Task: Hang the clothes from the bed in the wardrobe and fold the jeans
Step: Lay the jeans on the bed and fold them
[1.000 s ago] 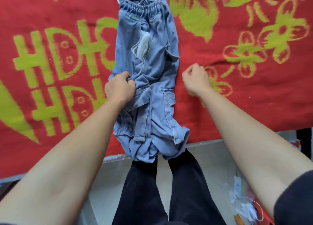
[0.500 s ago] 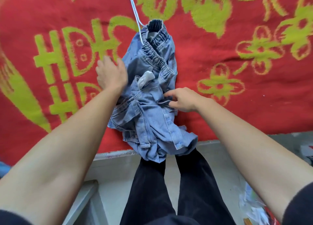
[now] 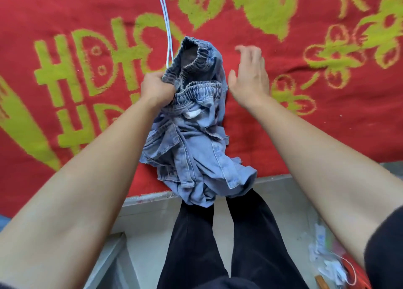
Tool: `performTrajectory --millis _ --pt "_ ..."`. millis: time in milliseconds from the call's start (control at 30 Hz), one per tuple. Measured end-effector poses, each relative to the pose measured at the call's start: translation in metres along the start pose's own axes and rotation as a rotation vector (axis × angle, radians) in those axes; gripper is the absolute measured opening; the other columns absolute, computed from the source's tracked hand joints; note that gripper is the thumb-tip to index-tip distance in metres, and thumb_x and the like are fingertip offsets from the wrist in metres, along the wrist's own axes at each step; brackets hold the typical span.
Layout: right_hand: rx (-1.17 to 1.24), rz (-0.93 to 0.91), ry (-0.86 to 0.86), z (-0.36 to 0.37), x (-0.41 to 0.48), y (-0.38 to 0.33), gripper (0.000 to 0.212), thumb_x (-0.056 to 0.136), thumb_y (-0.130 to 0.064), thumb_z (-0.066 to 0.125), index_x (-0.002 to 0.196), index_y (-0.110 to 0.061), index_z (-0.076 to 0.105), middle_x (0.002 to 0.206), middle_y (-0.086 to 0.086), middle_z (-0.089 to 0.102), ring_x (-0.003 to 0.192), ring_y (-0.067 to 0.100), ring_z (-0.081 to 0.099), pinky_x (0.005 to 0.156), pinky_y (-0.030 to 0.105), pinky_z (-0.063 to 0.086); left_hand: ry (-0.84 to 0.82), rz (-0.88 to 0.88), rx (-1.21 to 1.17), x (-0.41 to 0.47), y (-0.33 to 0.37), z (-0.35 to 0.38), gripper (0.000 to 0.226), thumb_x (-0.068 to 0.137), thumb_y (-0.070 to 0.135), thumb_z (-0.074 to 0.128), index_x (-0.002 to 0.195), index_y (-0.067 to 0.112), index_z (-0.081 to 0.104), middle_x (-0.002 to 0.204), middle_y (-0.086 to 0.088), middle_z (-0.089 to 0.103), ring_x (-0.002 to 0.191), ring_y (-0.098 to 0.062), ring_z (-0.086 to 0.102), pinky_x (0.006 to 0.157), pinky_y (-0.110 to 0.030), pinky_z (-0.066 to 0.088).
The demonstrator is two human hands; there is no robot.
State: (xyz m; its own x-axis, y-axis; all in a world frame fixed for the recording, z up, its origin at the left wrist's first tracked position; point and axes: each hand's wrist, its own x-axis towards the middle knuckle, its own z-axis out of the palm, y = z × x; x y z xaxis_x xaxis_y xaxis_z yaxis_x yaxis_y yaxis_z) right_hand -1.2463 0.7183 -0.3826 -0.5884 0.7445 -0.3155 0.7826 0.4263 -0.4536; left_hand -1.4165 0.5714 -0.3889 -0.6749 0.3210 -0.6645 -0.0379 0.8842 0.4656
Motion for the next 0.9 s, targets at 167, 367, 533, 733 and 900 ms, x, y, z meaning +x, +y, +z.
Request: performTrajectory --millis 167,367,533,733,900 --pt "0.022 -0.262 -0.454 0.009 0.027 -0.046 0.073 0.091 -0.036 0.049 0.156 -0.015 0.022 0.151 0.016 0.043 0.137 0.035 0.040 0.110 0.044 0.037 -0.048 0.042 -0.053 -0.027 -0.024 -0.010 0.024 0.082 -0.003 0.053 0.069 0.015 0.063 0.073 -0.006 0.063 0.064 -0.018 0.048 0.050 -0.029 0.037" --pt "-0.097 -0.100 -0.335 -0.012 0.014 -0.036 0.046 0.091 -0.014 0.041 0.137 -0.021 0.044 0.115 0.022 0.063 0.103 0.041 0.058 0.080 0.043 0.043 0.137 0.065 0.244 -0.045 -0.004 -0.034 0.035 0.073 -0.002 0.042 0.088 0.021 0.064 0.078 -0.002 0.064 0.075 -0.028 0.057 0.063 -0.035 0.045" --pt "0.094 -0.136 -0.040 -0.098 0.001 -0.040 0.074 0.079 0.002 0.038 0.146 -0.031 0.041 0.112 0.014 0.064 0.100 0.033 0.058 0.087 0.040 0.045 0.439 0.362 0.579 -0.068 0.045 -0.083 0.038 0.074 0.000 0.050 0.109 0.014 0.058 0.106 -0.017 0.062 0.097 -0.040 0.057 0.073 -0.044 0.043" --pt "0.197 -0.232 0.311 -0.251 -0.013 -0.100 0.053 0.079 0.003 0.047 0.122 -0.020 0.065 0.108 0.013 0.065 0.102 0.033 0.059 0.086 0.036 0.045 0.573 0.532 0.565 -0.128 0.138 -0.168 0.044 0.086 0.004 0.049 0.130 0.002 0.043 0.117 -0.022 0.053 0.107 -0.043 0.052 0.074 -0.051 0.045" --pt "0.133 -0.346 0.528 -0.373 -0.044 -0.145 0.050 0.079 0.004 0.047 0.120 -0.016 0.066 0.113 0.015 0.062 0.104 0.035 0.059 0.090 0.040 0.047 0.651 0.580 0.265 -0.188 0.222 -0.234 0.040 0.087 -0.001 0.039 0.127 -0.002 0.039 0.105 -0.030 0.062 0.096 -0.050 0.059 0.075 -0.051 0.042"
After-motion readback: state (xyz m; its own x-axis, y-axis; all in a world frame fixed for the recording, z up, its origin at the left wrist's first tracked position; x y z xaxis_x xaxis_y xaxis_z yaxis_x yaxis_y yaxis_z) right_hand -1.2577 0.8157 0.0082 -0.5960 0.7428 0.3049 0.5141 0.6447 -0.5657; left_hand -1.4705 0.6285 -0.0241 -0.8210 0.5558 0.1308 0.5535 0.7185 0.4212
